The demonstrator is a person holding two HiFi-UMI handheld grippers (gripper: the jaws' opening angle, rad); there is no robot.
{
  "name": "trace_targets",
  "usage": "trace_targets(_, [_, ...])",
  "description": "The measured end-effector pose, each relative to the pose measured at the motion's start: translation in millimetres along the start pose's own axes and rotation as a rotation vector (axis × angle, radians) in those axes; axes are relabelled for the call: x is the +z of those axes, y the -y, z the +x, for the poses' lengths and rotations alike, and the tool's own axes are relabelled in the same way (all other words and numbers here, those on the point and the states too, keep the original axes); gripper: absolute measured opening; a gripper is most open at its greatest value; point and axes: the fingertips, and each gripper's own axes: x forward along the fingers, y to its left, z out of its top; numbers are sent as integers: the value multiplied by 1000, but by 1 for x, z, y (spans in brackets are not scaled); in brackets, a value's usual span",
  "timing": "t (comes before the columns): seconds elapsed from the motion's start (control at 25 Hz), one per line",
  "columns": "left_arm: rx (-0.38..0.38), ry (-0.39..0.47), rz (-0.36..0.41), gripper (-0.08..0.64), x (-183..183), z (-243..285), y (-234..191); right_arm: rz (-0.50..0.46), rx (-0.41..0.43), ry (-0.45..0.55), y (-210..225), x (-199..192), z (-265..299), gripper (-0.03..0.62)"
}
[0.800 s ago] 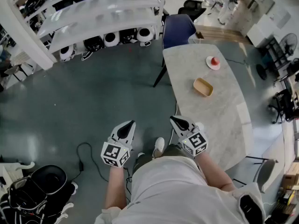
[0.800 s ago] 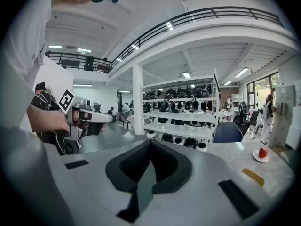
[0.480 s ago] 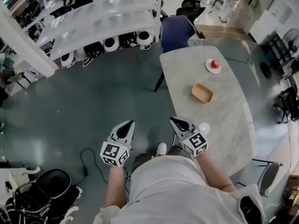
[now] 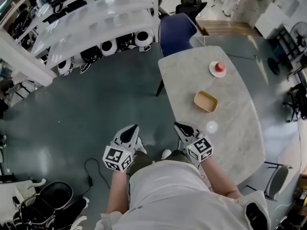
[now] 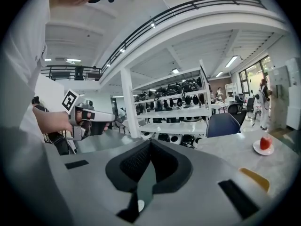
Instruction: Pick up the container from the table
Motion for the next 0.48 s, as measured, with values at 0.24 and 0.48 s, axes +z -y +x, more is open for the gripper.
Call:
trace_targets(0.24, [-64,-12,8,2,7,42,-52,8,-66,-10,33,11,49,11])
trace_targets(0.48, [-151,-37,24,2,34,89,-132,13,-169,-20,71,43,115,11])
